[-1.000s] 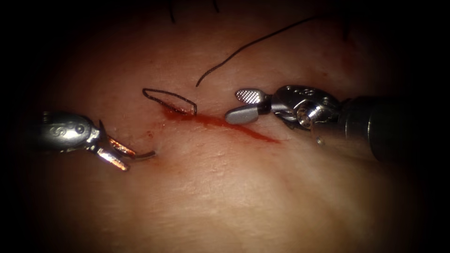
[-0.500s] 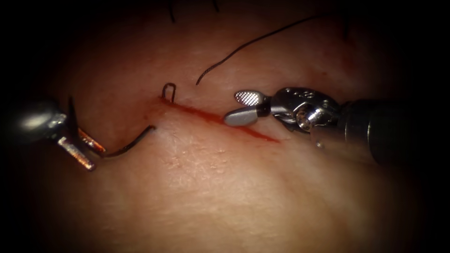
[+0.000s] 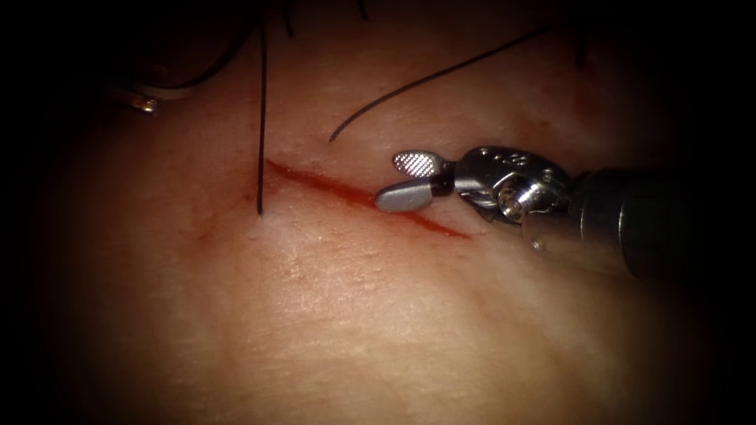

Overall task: Wound Closure
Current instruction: Pull the needle through the tissue using the left gripper, then pull the thread all the way through the tissue using the right gripper, leaving a small piece on the end

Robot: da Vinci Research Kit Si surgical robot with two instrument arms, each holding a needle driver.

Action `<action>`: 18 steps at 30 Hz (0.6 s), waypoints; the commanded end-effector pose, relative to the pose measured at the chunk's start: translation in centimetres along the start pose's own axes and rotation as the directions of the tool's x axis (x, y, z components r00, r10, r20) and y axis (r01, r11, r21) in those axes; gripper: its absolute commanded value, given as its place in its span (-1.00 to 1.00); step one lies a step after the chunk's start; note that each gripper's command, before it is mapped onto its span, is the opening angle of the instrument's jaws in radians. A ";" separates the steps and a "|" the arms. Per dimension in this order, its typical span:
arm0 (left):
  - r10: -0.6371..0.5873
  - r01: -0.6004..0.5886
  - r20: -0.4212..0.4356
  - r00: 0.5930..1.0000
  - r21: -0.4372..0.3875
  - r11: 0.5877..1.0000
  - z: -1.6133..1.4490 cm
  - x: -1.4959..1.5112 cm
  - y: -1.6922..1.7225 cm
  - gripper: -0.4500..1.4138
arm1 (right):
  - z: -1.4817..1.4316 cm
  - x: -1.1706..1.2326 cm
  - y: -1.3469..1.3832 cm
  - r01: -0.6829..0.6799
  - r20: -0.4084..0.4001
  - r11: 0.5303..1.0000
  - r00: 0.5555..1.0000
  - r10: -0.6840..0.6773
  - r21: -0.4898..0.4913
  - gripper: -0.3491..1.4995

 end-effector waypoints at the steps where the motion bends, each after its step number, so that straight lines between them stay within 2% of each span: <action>1: 0.019 -0.019 0.003 1.000 0.014 1.000 0.06 -0.05 -0.02 -1.00 | 0.09 -0.01 0.03 0.000 0.000 1.000 1.000 0.000 0.001 0.71; 18: 0.115 -0.102 -0.046 0.992 0.224 0.969 -0.12 0.32 -0.77 -1.00 | 0.19 0.04 -0.02 0.052 -0.016 0.999 0.998 -0.052 -0.008 0.69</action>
